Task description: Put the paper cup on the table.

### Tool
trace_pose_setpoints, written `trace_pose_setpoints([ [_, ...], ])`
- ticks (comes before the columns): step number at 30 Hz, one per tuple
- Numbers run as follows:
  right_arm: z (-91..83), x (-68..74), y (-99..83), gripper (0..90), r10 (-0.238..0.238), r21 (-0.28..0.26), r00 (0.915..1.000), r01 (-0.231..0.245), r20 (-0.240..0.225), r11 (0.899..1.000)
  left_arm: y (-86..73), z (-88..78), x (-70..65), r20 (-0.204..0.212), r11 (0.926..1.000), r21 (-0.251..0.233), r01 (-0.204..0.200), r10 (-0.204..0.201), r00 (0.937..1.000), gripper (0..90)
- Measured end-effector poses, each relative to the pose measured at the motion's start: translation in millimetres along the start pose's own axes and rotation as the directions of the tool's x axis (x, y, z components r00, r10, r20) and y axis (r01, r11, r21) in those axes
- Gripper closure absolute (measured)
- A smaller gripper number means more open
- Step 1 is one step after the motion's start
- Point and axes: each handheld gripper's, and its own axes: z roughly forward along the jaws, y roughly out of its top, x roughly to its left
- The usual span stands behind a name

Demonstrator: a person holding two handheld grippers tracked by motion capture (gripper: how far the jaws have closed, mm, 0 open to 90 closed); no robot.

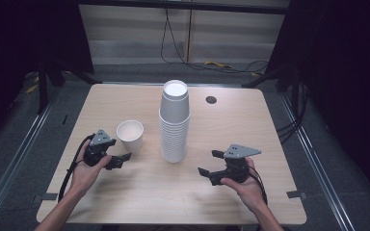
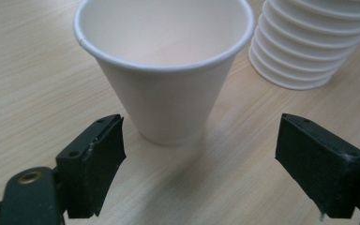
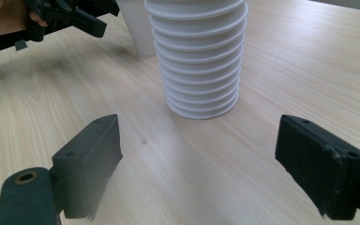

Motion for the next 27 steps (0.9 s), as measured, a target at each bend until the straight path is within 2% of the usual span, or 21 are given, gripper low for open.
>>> trace_pose_setpoints([
  [3,-1.0,0.2,0.3,14.5,0.007,-0.007,1.0,-0.007,0.001,1.0,-1.0,-2.1,-4.4,0.014,0.9998,0.006,0.017,-0.017,0.9997,15.6],
  [9,-4.1,0.6,0.4,14.5,0.005,-0.018,0.9999,-0.004,0.011,1.0,-3.2,-5.8,-18.2,0.026,0.9999,-0.013,0.0,0.0,0.9997,15.8],
  [11,-3.8,0.4,-0.6,14.5,0.009,-0.025,0.9999,-0.009,0.01,1.0,-2.7,-7.6,-24.0,0.039,0.9996,-0.022,-0.015,0.016,0.9991,15.9],
  [13,-3.9,0.5,-1.0,14.5,0.01,-0.028,0.9999,-0.01,0.009,1.0,-2.2,-9.4,-31.3,0.028,0.9991,-0.024,-0.035,0.036,0.999,15.9],
  [15,-4.7,1.4,-1.3,14.5,0.009,-0.032,0.9999,-0.009,0.012,0.999,-2.0,-11.3,-37.3,0.05,0.9989,-0.034,-0.032,0.033,0.9982,15.8],
  [20,-4.8,3.6,-4.5,14.5,0.007,-0.037,0.9998,-0.007,0.017,0.999,-2.8,-15.5,-50.6,0.06,0.9986,-0.052,-0.014,0.017,0.9981,15.9],
  [22,-4.2,4.9,-6.0,14.5,0.014,-0.049,0.9998,-0.013,0.013,0.999,-3.0,-17.6,-56.6,0.068,0.998,-0.062,-0.016,0.02,0.9975,15.9],
  [24,-4.4,6.8,-6.5,14.5,0.017,-0.055,0.9998,-0.017,0.008,0.998,-3.1,-18.8,-64.2,0.077,0.9969,-0.067,-0.04,0.046,0.996,15.6],
  [27,-4.2,9.2,-6.8,14.5,0.019,-0.065,0.9998,-0.019,0.002,0.998,-5.0,-18.0,-74.2,0.091,0.9959,-0.078,-0.045,0.052,0.9945,15.7],
])
